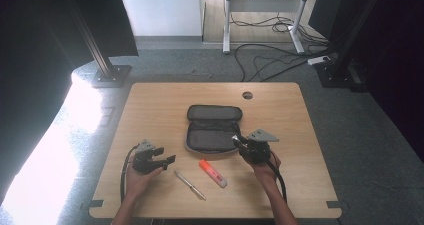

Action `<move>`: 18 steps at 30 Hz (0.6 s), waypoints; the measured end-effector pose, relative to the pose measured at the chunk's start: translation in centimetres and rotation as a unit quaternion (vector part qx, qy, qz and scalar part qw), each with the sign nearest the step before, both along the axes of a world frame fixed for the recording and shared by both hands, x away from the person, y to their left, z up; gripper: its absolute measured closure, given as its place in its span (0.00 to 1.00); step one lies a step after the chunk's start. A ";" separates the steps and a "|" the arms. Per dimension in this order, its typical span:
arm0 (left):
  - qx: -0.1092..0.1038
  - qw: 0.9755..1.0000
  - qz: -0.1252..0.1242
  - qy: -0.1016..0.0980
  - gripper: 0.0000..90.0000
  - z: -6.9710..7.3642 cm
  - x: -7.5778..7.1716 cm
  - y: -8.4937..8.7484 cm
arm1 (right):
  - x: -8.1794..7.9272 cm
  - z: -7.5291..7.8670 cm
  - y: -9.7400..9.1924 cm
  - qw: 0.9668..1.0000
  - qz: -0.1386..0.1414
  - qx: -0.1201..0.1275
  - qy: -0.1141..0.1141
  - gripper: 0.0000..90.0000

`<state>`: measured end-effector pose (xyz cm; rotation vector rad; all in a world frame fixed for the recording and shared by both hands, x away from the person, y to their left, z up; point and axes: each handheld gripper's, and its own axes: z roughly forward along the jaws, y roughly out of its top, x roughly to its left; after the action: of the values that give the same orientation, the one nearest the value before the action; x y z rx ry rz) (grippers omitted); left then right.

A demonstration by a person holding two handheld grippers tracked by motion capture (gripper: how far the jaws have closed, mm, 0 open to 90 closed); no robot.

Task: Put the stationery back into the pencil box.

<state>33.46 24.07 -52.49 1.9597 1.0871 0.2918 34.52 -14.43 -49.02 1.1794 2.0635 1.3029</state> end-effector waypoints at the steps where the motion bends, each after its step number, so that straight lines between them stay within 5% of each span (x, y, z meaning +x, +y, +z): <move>1: -0.002 1.000 -0.002 0.001 0.38 0.0 0.0 0.1 | 0.4 0.1 0.2 1.000 -0.002 0.001 0.004 0.81; 18: 0.003 1.000 -0.010 0.006 0.38 -0.1 -0.5 -0.7 | 2.3 -0.5 1.1 1.000 -0.007 -0.004 0.021 0.81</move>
<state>33.00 23.37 -52.64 1.9782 1.0740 0.2725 36.83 -13.35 -49.53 1.2260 2.0832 1.2730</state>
